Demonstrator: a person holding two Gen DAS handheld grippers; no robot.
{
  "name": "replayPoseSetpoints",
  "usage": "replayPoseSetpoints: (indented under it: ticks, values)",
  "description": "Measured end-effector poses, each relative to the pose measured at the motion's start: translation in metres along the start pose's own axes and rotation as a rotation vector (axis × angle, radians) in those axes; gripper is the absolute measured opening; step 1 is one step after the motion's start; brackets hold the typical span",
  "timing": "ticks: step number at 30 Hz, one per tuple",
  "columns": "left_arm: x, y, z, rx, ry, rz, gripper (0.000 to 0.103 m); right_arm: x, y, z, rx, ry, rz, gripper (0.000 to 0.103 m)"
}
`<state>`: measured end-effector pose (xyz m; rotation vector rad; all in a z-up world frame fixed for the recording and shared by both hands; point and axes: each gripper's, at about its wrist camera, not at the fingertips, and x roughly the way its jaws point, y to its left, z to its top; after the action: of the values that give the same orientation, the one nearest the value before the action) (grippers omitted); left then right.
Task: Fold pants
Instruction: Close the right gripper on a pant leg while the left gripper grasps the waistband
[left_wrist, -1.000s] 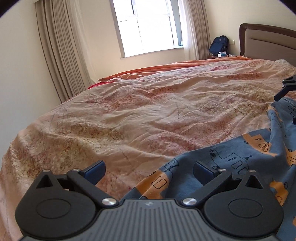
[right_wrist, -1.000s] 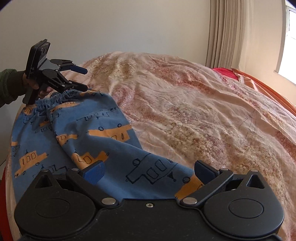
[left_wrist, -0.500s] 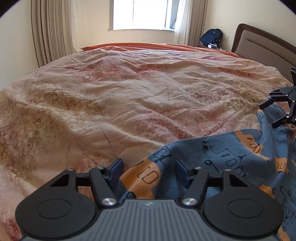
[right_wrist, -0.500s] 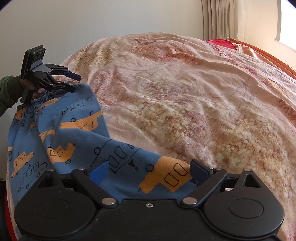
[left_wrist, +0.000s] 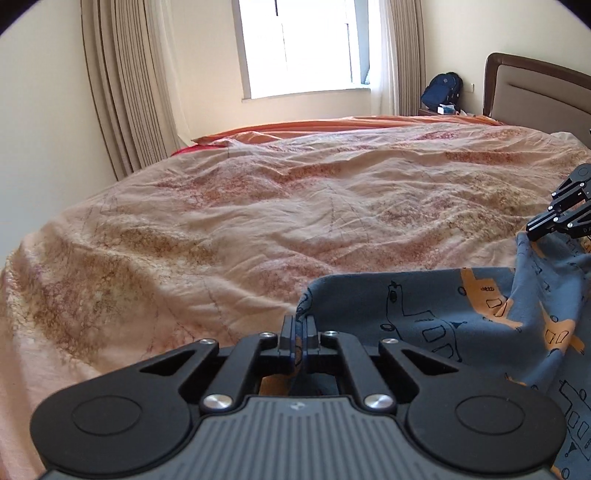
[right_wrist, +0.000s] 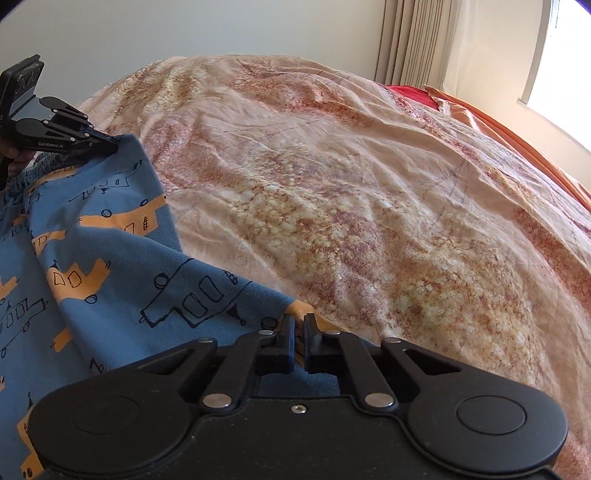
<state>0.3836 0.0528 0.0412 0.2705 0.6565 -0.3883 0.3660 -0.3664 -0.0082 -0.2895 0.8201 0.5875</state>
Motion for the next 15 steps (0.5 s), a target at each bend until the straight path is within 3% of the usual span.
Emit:
replayPoseSetpoints:
  ticks: [3, 9, 12, 15]
  values:
    - [-0.02, 0.005, 0.008, -0.012, -0.053, 0.065, 0.002, -0.01, 0.007, 0.008, -0.028, -0.041, -0.047, 0.0]
    - [-0.032, 0.036, 0.017, -0.112, -0.083, 0.185, 0.002, -0.02, 0.015, 0.035, -0.05, -0.162, -0.109, 0.0]
    - [-0.017, 0.048, 0.013, -0.144, -0.062, 0.207, 0.002, -0.009, 0.021, 0.053, -0.063, -0.197, -0.124, 0.0]
    - [0.002, 0.059, 0.003, -0.197, -0.032, 0.169, 0.002, 0.014, 0.023, 0.064, -0.061, -0.178, -0.144, 0.0]
